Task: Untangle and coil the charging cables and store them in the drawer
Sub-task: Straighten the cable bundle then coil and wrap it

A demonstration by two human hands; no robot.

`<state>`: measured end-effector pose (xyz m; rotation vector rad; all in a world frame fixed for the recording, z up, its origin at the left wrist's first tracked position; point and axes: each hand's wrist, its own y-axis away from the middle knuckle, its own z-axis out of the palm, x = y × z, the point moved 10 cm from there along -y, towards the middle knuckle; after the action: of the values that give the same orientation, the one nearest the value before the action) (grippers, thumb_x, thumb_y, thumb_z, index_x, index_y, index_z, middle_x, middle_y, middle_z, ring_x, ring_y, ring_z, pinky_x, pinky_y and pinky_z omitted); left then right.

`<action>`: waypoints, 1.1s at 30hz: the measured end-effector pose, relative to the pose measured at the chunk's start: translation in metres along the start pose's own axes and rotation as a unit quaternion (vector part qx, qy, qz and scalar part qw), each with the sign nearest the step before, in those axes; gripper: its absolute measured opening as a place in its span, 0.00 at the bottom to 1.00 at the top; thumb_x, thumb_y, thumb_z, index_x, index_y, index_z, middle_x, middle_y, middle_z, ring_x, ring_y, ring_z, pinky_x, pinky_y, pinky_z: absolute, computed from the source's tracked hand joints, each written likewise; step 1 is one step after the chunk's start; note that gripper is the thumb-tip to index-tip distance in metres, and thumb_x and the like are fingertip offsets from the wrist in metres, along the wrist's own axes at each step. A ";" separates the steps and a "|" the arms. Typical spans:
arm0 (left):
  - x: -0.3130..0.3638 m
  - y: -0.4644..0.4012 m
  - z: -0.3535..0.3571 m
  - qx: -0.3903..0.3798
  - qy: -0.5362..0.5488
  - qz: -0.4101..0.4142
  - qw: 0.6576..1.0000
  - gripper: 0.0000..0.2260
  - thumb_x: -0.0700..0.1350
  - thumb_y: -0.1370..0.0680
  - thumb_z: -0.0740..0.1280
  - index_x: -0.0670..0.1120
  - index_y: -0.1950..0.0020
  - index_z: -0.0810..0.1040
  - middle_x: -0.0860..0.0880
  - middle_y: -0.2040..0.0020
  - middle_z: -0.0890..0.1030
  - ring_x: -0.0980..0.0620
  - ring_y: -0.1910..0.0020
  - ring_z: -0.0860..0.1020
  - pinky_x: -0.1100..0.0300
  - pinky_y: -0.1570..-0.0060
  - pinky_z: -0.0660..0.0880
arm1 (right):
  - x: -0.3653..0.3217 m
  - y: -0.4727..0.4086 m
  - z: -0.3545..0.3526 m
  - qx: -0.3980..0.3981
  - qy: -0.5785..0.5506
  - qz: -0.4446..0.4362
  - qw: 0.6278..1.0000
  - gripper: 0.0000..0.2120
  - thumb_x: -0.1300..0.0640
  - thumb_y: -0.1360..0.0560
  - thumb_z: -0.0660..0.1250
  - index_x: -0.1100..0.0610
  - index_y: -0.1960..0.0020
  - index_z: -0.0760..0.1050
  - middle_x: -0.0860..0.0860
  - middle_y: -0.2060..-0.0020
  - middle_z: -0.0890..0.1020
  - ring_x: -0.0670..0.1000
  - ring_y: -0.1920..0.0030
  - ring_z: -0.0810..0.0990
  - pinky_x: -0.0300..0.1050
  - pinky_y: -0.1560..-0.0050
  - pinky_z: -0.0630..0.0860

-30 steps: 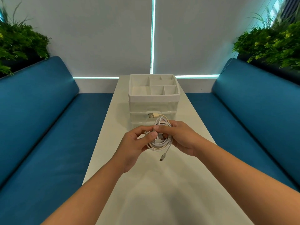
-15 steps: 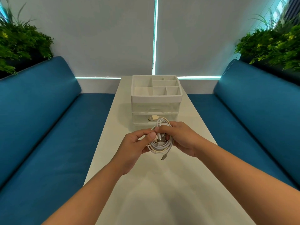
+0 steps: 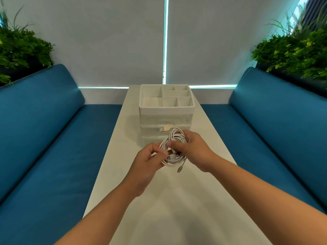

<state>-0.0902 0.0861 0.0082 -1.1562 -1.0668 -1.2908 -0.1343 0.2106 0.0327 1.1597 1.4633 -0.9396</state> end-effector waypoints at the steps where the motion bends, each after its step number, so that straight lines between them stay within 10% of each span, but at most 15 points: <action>1: -0.001 -0.001 -0.002 0.017 -0.001 -0.002 1.000 0.06 0.34 0.21 0.64 0.38 0.58 0.74 0.48 0.56 0.85 0.49 0.55 0.83 0.52 0.44 0.79 | -0.002 0.001 0.002 -0.002 0.008 -0.005 1.000 0.10 0.60 0.27 0.71 0.59 0.46 0.78 0.55 0.56 0.85 0.51 0.58 0.85 0.40 0.55 0.82; 13: -0.007 -0.008 -0.008 0.029 0.058 -0.041 0.997 0.14 0.34 0.27 0.72 0.45 0.59 0.66 0.44 0.61 0.80 0.47 0.60 0.82 0.58 0.59 0.77 | 0.003 0.002 0.014 -0.059 -0.056 0.025 0.996 0.09 0.60 0.27 0.72 0.62 0.47 0.79 0.61 0.53 0.84 0.58 0.54 0.84 0.56 0.47 0.80; 19: -0.009 -0.008 -0.016 0.048 0.014 -0.029 0.998 0.14 0.37 0.26 0.72 0.46 0.57 0.66 0.46 0.62 0.80 0.44 0.59 0.78 0.50 0.56 0.72 | 0.001 0.008 0.026 -0.151 -0.027 0.015 0.988 0.14 0.65 0.25 0.69 0.58 0.41 0.75 0.57 0.47 0.83 0.56 0.46 0.82 0.48 0.41 0.78; 33: -0.001 -0.011 -0.011 0.077 -0.034 0.020 0.996 0.12 0.45 0.27 0.74 0.44 0.50 0.74 0.43 0.52 0.83 0.45 0.55 0.82 0.50 0.51 0.79 | -0.002 0.004 0.004 0.017 0.197 -0.019 0.980 0.12 0.62 0.36 0.78 0.54 0.55 0.79 0.49 0.62 0.83 0.47 0.62 0.82 0.39 0.62 0.78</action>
<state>-0.1015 0.0762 0.0064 -1.1060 -1.1660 -1.1243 -0.1295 0.2076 0.0336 1.4047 1.7945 -0.7896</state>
